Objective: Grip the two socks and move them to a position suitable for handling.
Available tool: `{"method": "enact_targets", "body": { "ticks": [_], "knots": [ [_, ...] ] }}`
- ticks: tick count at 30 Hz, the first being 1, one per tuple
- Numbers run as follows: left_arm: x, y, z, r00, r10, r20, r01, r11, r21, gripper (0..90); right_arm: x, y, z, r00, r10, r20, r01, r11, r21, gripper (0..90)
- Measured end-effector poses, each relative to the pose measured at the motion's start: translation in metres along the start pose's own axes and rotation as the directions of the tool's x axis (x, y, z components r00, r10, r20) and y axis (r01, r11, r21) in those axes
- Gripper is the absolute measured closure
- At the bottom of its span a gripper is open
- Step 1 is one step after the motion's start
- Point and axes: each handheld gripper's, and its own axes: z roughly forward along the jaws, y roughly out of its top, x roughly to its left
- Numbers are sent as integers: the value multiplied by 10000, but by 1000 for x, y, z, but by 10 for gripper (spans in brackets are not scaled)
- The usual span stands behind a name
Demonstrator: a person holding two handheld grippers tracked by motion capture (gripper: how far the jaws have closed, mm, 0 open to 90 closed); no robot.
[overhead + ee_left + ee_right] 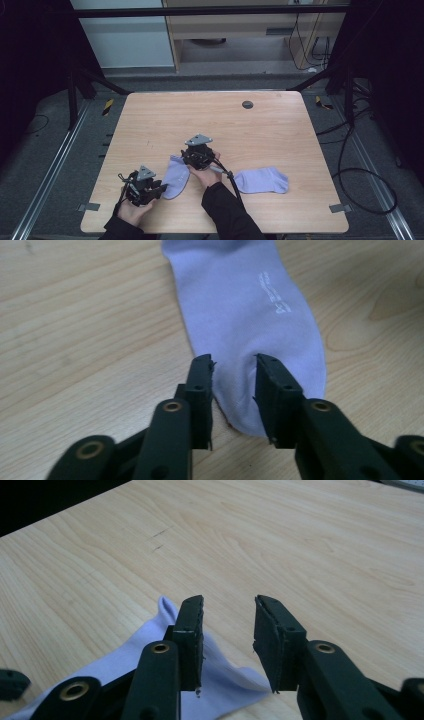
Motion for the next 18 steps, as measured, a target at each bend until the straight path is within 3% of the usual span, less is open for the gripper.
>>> {"method": "enact_targets", "body": {
  "ticks": [5,10,15,18],
  "knots": [
    [1,-2,-4,9994,-262,-204,262,9997,-16,607,-11,-1,-1,10000,97,12,-97,9996,248,625],
    [-2,-4,0,9990,-435,36,434,9986,312,616,-15,-11,14,9996,-52,-276,81,9942,1068,628],
    [-4,-4,4,9990,-403,216,392,9979,514,680,-16,-16,23,9994,-16,-348,63,9907,1363,643],
    [-5,-5,7,9988,-380,305,360,9972,652,728,-19,-20,29,9997,42,-260,1,9867,1624,707]
  ]
}}
